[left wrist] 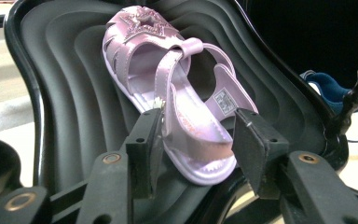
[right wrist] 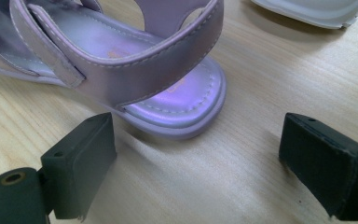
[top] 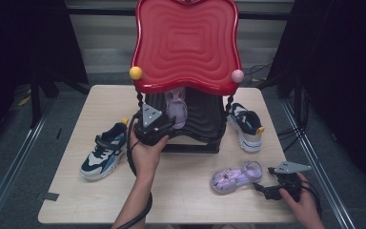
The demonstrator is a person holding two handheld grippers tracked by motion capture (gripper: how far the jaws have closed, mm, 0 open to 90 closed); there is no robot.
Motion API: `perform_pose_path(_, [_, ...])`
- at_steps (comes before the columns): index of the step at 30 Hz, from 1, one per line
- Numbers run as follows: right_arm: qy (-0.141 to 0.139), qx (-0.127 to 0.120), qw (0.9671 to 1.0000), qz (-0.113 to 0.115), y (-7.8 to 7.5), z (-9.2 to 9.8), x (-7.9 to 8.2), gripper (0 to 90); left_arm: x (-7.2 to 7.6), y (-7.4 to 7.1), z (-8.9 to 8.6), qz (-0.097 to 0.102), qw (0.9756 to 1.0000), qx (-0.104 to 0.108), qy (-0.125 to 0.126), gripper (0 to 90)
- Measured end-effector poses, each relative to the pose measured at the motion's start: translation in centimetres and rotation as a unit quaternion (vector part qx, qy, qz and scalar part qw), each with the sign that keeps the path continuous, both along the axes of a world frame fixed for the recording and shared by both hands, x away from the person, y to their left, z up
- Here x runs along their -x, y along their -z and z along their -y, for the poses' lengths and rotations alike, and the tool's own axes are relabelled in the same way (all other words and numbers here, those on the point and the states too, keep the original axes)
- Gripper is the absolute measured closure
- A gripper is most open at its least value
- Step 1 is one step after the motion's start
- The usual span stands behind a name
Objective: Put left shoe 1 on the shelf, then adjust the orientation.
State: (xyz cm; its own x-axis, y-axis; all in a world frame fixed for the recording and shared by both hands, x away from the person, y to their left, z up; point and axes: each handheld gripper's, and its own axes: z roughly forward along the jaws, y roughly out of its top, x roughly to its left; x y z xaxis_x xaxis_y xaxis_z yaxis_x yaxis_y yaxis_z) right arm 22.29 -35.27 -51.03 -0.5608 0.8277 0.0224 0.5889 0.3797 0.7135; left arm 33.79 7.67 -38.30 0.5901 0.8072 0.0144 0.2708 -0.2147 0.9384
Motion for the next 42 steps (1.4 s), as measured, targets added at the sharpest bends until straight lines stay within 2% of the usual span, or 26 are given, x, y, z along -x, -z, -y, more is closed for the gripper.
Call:
perform_pose_path(12, [0.0,0.0,1.0,0.001,0.0,0.0,0.0,10.0,0.9,0.8,-0.9,-0.04,0.9985,-0.002,0.038,41.2])
perform_pose_path(15, [0.0,0.0,1.0,0.001,0.0,0.0,0.0,10.0,1.1,1.0,-1.0,-0.046,0.9975,-0.013,0.051,40.5])
perform_pose_path(17, [0.0,0.0,1.0,0.001,0.0,0.0,0.0,10.0,1.3,1.3,-1.0,-0.056,0.9962,-0.023,0.061,38.9])
perform_pose_path(22, [0.0,0.0,1.0,0.001,0.0,0.0,0.0,10.0,1.6,2.2,-1.2,-0.077,0.9939,-0.026,0.075,36.2])
perform_pose_path(25, [0.0,0.001,1.0,0.001,0.0,0.0,0.0,10.0,1.9,2.8,-1.2,-0.081,0.9927,-0.035,0.082,34.7])
perform_pose_path(34, [0.001,0.001,1.0,0.001,0.0,0.0,0.0,9.9,2.7,4.8,-1.3,-0.099,0.9891,-0.039,0.102,31.0])
perform_pose_path(40, [0.001,0.001,1.0,0.001,0.0,0.0,0.0,9.8,3.2,6.3,-1.3,-0.115,0.9848,-0.053,0.118,29.6])
perform_pose_path(42, [0.001,0.001,1.0,0.0,0.0,0.0,0.0,9.8,3.2,6.8,-1.4,-0.125,0.9821,-0.055,0.13,29.6])
